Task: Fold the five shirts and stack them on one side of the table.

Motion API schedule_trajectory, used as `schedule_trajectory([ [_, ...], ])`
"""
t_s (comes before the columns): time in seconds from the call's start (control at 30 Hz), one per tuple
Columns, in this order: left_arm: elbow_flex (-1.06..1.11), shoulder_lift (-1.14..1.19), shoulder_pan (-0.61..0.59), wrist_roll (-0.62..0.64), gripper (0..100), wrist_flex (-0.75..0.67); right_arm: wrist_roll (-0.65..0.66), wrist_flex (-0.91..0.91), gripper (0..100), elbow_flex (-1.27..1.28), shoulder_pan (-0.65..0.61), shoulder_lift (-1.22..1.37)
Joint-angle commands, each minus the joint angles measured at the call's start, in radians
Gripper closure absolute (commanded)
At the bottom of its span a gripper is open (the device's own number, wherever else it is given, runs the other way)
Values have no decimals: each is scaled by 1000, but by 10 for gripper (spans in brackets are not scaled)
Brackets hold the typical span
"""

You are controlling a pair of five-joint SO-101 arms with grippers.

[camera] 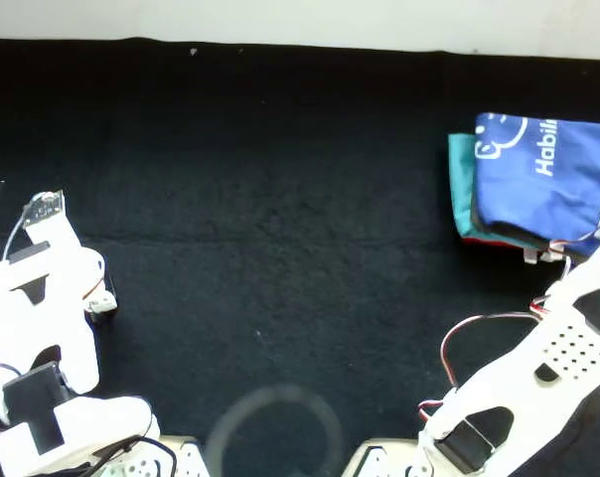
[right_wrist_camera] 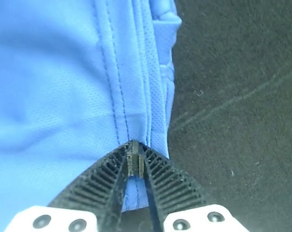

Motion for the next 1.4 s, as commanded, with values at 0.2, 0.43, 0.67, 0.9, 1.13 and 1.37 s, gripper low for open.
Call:
schedule_trajectory([
  [0.2,4,-2,-1,-3,933,-20,-17,232,992,-325,-25,-27],
  [0.43,4,-2,-1,-3,933,-20,-71,567,990,-874,-182,-24],
  [0.67,4,-2,-1,-3,933,-20,-121,564,989,-905,-237,-99],
  [0.9,4,-2,-2,-2,931,-20,-123,565,989,-691,-286,-387],
  [1.13,4,-2,-1,-2,931,-20,-259,564,989,-90,-381,-852],
  [1.37,4,-2,-1,-2,931,-17,-270,556,989,627,-541,-1230],
])
